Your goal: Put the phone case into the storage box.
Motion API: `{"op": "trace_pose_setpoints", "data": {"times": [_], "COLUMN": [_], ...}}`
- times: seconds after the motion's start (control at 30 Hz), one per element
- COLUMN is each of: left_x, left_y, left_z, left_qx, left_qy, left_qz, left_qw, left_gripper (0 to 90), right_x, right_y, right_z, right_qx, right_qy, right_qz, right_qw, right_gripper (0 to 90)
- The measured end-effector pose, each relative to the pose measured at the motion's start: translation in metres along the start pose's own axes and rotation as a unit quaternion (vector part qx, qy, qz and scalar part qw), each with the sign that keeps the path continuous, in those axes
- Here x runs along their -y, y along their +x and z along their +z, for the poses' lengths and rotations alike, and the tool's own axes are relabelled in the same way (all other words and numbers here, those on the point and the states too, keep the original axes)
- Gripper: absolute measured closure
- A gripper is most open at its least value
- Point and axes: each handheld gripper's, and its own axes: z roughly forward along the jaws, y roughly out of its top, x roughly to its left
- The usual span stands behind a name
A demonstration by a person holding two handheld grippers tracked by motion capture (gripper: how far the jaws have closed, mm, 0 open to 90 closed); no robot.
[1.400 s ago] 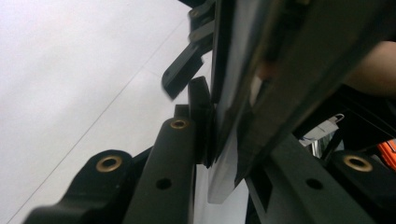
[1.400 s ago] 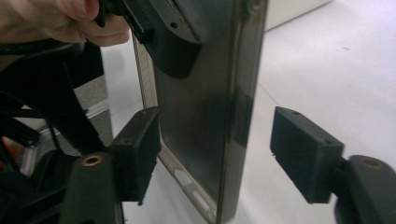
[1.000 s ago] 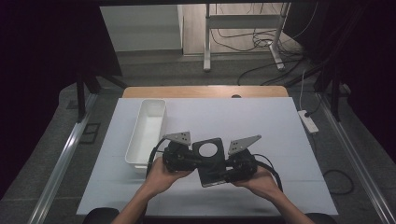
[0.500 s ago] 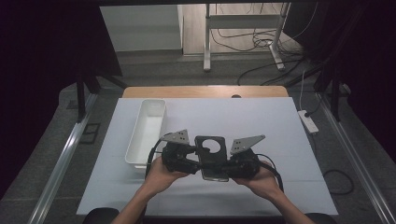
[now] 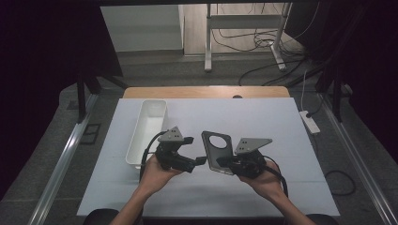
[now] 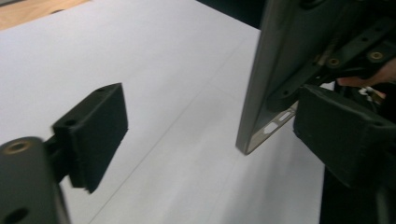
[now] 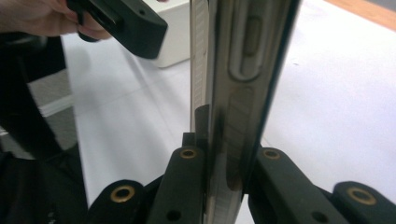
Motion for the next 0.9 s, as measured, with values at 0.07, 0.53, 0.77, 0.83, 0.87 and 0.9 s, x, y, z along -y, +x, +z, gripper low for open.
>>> {"op": "trace_pose_setpoints", "data": {"times": [0.07,0.53,0.77,0.83,0.87,0.9], "left_x": [0.002,0.005,0.002,0.0,0.0,-0.001], "left_y": [0.001,0.001,-0.007,-0.009,-0.01,-0.011], "left_z": [-0.001,-0.001,0.003,0.003,0.003,0.003], "left_qx": [-0.012,-0.062,-0.084,-0.076,-0.075,-0.074], "left_qy": [-0.001,0.008,0.012,0.009,0.009,0.009], "left_qz": [-0.002,-0.009,-0.001,-0.002,-0.002,-0.002], "left_qw": [0.9999,0.998,0.9964,0.9971,0.9971,0.9972], "left_gripper": [8.4,0.0,10.6,18.8,23.7,27.6], "right_x": [0.001,0.003,0.003,0.003,0.003,0.003], "right_y": [0.0,-0.006,-0.002,0.0,0.0,0.001], "right_z": [0.0,-0.001,0.007,0.009,0.01,0.012], "right_qx": [0.008,0.063,0.069,0.07,0.068,0.068], "right_qy": [-0.003,-0.013,-0.008,-0.009,-0.01,-0.009], "right_qz": [0.002,0.043,0.054,0.055,0.055,0.054], "right_qw": [1.0,0.997,0.9961,0.996,0.9961,0.9961], "right_gripper": [85.6,85.6,85.6,85.6,85.6,85.6]}}
